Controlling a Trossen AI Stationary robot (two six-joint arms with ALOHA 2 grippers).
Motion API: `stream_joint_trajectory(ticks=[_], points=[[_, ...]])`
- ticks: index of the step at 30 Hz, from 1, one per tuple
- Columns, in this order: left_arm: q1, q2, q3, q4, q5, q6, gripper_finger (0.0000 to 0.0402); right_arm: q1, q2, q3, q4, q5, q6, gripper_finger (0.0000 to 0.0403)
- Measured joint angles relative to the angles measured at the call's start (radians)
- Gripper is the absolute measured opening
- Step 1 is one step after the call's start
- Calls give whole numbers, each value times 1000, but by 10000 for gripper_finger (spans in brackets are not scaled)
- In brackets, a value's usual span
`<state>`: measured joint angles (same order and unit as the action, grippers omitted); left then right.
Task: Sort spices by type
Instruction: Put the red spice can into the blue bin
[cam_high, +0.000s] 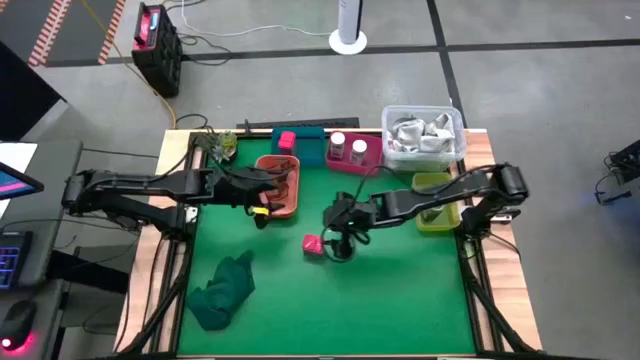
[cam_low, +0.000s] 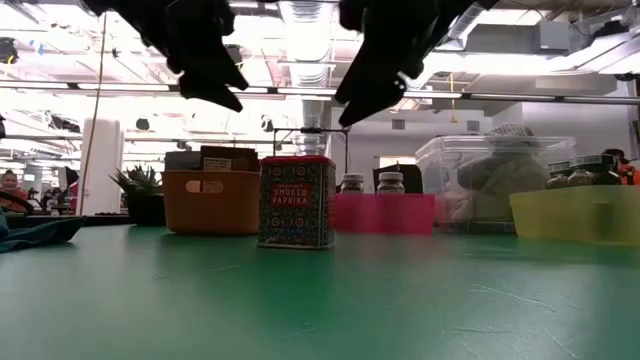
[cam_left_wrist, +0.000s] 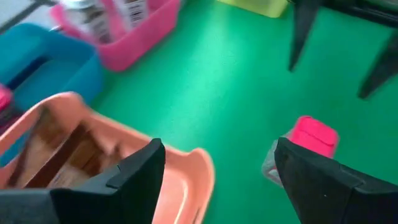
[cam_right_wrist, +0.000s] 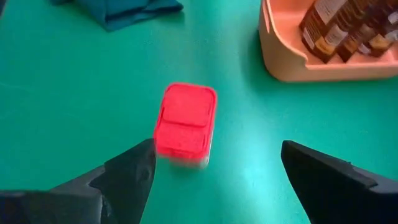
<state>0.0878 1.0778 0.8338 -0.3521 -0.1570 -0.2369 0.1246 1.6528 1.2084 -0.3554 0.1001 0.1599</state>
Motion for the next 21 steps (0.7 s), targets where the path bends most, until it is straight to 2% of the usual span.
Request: stream_joint_trajectory(ticks=[5, 11, 17, 21], points=[[5, -56, -6, -42, -134, -90, 286, 11, 146, 136, -31, 3, -76, 370], [4, -120, -6, -59, -166, -143, 286, 36, 263, 321, -142, 22, -93, 370], [4, -165, -5, -138, -195, -156, 286, 54, 332, 350, -214, 47, -41, 370], [4, -191, -5, -192, -211, -179, 286, 55, 334, 329, -282, 49, 15, 370]])
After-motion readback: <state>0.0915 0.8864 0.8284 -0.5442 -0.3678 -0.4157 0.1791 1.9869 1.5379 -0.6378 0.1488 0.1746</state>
